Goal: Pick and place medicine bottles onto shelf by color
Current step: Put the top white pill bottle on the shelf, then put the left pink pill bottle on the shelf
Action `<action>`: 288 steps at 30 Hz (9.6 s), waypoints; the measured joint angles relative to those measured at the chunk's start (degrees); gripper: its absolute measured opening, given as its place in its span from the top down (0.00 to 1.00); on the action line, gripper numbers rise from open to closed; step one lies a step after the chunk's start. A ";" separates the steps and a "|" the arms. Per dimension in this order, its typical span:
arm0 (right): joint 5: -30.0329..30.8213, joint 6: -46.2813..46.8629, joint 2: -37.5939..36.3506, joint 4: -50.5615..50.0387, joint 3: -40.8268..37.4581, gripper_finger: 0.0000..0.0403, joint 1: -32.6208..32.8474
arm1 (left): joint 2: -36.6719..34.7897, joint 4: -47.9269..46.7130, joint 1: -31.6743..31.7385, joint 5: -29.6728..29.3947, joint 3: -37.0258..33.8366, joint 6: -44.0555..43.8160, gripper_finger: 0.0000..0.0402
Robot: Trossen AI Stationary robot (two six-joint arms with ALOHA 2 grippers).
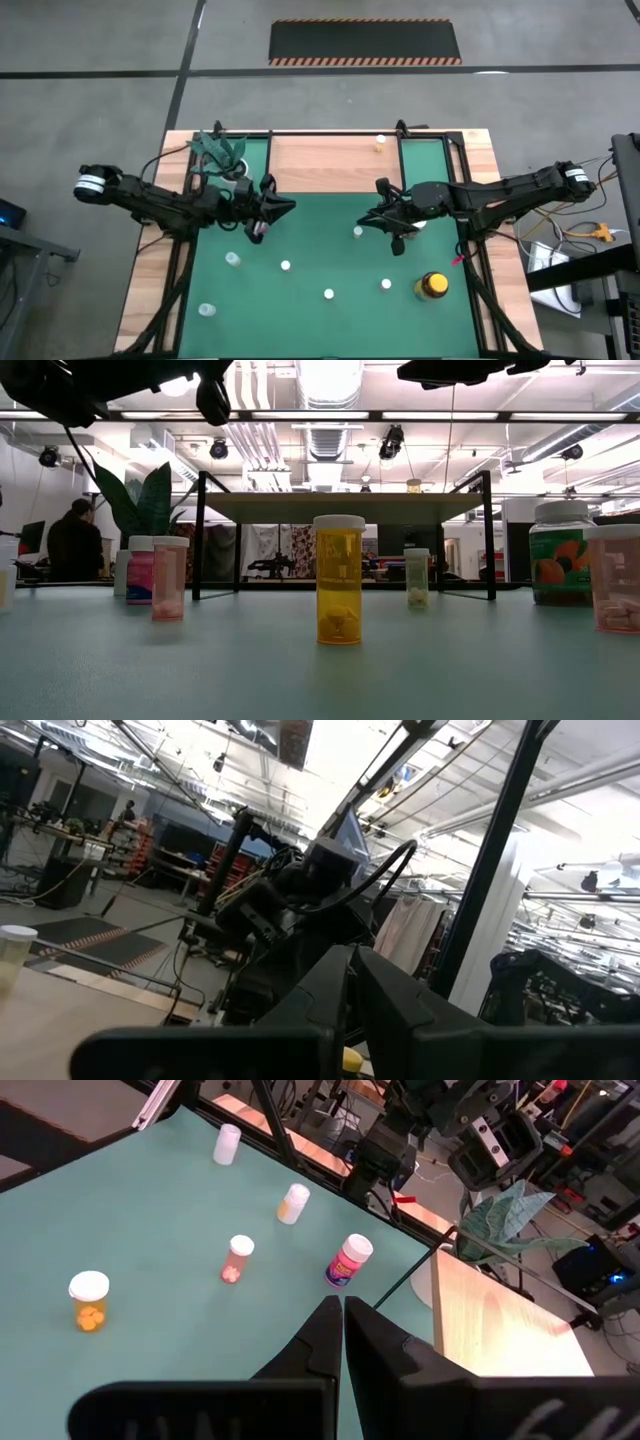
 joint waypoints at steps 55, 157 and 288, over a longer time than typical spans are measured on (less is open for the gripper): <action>0.00 -2.62 0.12 -2.36 -0.07 0.98 0.00 | 5.64 -118.57 -22.32 7.69 29.00 -70.58 0.92; 0.00 2.56 -0.33 -6.00 -0.35 0.98 0.02 | 31.82 -141.44 23.02 -0.54 76.30 7.93 0.66; 0.01 18.54 13.59 11.06 -1.82 0.98 3.45 | 11.87 -76.65 -19.69 -13.70 41.13 19.15 0.98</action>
